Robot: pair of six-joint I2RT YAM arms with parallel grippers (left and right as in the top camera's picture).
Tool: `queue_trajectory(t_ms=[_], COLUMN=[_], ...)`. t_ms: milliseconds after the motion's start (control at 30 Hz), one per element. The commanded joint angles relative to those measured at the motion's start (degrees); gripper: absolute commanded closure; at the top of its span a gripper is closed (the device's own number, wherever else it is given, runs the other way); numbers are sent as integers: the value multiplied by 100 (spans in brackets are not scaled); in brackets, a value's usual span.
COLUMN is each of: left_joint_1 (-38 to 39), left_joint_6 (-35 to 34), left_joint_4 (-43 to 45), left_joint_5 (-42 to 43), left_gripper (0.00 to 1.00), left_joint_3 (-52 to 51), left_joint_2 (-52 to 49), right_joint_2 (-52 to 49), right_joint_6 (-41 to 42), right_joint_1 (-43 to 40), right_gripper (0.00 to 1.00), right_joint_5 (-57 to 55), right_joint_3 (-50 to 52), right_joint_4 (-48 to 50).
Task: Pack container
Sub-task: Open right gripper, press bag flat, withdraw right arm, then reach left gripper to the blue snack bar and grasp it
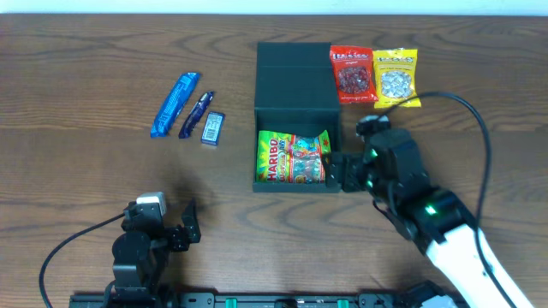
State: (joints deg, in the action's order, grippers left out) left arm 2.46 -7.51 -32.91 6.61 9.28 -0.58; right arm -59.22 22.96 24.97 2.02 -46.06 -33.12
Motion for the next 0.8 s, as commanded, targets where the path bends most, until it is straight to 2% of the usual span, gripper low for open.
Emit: queue_trajectory(t_ms=[0, 200, 367, 767], left_joint_1=[-22, -22, -22, -22], left_joint_6=[-22, -22, -20, -22], left_joint_4=[20, 20, 20, 22], left_joint_5=[-70, -70, -72, -68], left_gripper=[5, 5, 5, 5], left_joint_3=[-61, -61, -61, -61], left_joint_2=[37, 37, 37, 37], right_joint_2=[442, 957, 992, 929], right_joint_6=[-28, -31, -31, -31], right_joint_1=[-15, -15, -15, -15], right_gripper=[1, 1, 1, 1], right_joint_5=[278, 1040, 1222, 1237], right_joint_3=[-103, -103, -103, -103], right_joint_4=[-356, -1132, -1504, -1598])
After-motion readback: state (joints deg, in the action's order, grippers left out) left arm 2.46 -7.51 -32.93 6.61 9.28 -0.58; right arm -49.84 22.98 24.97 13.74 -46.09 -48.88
